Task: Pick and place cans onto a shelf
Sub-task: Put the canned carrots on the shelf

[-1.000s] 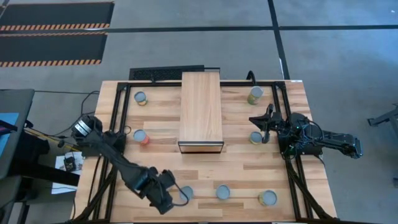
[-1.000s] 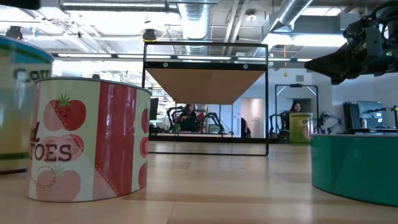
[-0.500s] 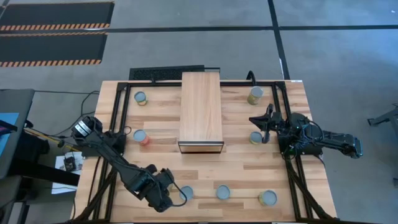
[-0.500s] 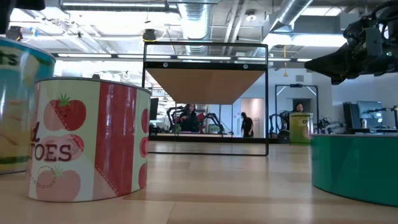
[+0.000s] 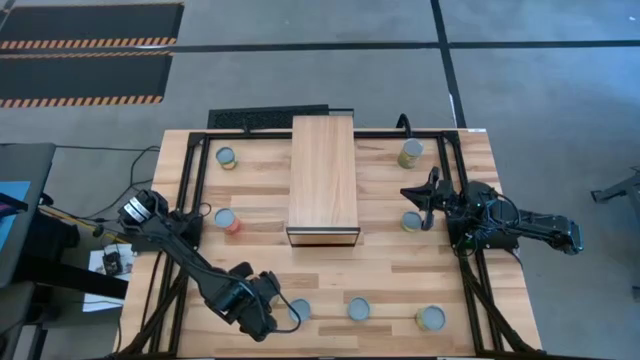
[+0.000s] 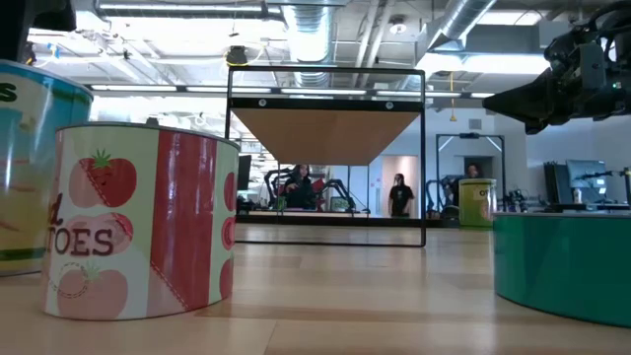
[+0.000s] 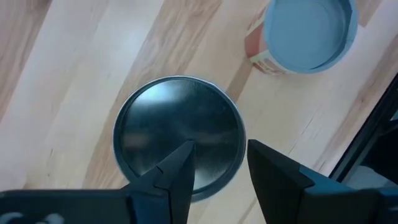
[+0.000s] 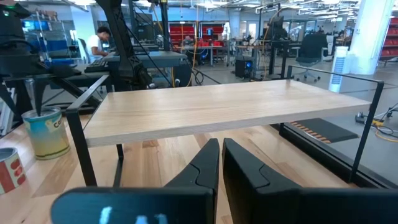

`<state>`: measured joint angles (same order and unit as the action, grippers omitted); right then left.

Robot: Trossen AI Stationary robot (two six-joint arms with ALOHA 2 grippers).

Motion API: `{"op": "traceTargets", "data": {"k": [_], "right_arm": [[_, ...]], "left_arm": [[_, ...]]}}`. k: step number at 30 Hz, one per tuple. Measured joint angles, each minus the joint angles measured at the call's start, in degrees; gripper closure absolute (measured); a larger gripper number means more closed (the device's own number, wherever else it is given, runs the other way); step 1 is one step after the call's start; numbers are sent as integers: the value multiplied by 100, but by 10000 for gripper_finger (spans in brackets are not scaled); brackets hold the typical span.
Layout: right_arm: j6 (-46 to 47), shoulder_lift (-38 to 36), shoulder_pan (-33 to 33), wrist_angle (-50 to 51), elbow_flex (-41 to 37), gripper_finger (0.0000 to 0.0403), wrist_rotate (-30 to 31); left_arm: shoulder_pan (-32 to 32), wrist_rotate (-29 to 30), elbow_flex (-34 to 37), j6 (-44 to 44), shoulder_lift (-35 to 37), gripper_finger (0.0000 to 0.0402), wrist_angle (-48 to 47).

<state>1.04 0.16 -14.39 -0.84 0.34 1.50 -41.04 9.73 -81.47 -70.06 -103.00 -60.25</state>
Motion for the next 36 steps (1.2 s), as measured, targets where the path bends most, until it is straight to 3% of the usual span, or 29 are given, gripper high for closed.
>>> {"op": "traceTargets", "data": {"k": [9,21,25,31,36], "right_arm": [[0,0,0,0,0,356,0],[0,0,0,0,0,356,0],[0,0,0,0,0,356,0],[1,-1,0,0,0,356,0],[1,-1,0,0,0,356,1]], "left_arm": [[167,138,7,-117,-9,260,-615],[278,178,48,-252,-9,264,-525],[287,218,85,-246,0,297,-540],[389,204,92,-82,-2,386,-549],[458,91,126,-226,151,400,-484]]}}
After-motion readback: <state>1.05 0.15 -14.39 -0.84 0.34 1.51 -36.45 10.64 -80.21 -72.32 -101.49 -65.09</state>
